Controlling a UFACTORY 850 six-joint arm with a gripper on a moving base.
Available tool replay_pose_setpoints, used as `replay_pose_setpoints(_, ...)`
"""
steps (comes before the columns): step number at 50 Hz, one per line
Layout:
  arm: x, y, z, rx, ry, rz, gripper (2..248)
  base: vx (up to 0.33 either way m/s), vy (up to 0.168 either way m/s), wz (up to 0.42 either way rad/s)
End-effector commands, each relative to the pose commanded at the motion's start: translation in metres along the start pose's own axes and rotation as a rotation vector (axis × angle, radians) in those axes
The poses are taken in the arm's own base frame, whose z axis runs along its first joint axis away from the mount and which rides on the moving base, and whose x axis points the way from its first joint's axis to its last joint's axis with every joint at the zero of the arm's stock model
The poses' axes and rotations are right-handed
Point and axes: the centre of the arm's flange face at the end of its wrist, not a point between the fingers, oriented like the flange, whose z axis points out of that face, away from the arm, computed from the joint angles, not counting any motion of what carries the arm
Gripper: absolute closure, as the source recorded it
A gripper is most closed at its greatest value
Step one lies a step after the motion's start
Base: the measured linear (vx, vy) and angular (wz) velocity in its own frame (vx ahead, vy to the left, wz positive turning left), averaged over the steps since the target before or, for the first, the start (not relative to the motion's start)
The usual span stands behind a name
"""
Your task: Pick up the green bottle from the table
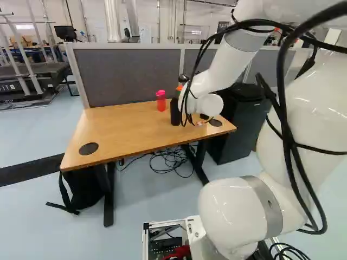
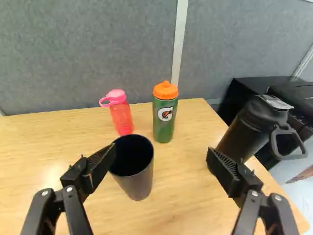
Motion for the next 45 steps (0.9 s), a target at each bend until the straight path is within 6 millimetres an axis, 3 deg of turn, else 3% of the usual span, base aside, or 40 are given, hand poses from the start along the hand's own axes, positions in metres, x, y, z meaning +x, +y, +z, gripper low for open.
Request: replay_pose_setpoints(45, 0.069, 0.0, 0.064, -0.001, 0.051, 0.0, 3, 0.0, 0.0, 0.0)
